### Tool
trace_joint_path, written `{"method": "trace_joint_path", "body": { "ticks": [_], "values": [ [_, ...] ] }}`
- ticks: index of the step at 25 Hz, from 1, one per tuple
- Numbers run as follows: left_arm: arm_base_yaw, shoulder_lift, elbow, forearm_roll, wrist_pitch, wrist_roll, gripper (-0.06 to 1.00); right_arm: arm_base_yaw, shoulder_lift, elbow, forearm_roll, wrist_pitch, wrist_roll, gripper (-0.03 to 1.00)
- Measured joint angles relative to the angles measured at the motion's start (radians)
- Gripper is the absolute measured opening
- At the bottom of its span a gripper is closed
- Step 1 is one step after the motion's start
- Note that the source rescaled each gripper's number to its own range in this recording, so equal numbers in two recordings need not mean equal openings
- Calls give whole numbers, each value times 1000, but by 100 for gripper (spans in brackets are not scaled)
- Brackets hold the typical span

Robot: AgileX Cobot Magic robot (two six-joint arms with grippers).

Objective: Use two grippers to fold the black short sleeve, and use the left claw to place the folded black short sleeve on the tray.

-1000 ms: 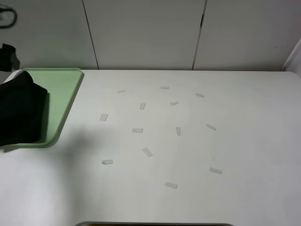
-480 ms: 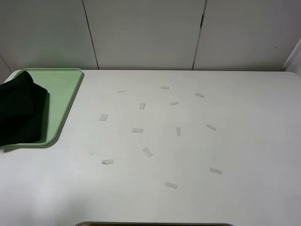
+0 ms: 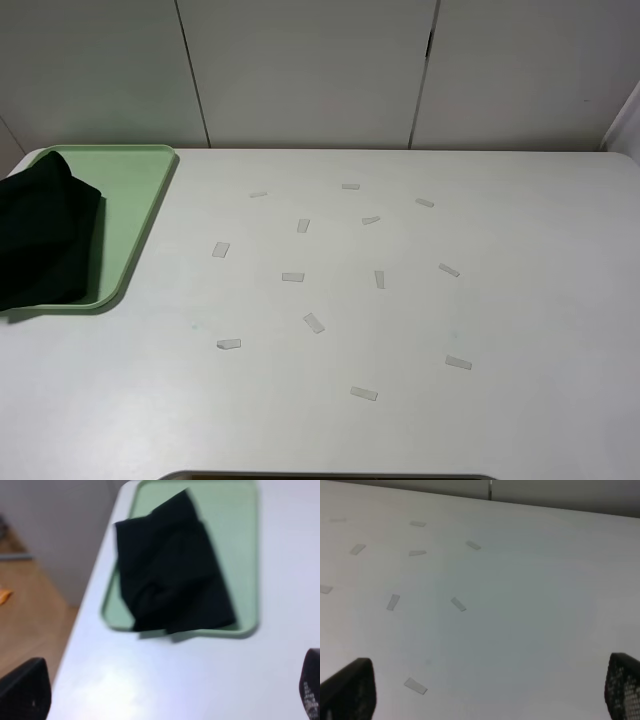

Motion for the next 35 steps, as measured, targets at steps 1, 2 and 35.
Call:
{"method": "trace_joint_path", "body": {
  "ticks": [1, 2, 35],
  "values": [
    [0, -24, 1, -27, 0, 6, 100, 0, 0, 0, 0, 0, 0, 100],
    [0, -42, 9, -49, 0, 13, 100, 0, 0, 0, 0, 0, 0, 100],
    [-63, -213, 347, -188, -91, 69, 100, 0, 0, 0, 0, 0, 0, 100]
  ]
}}
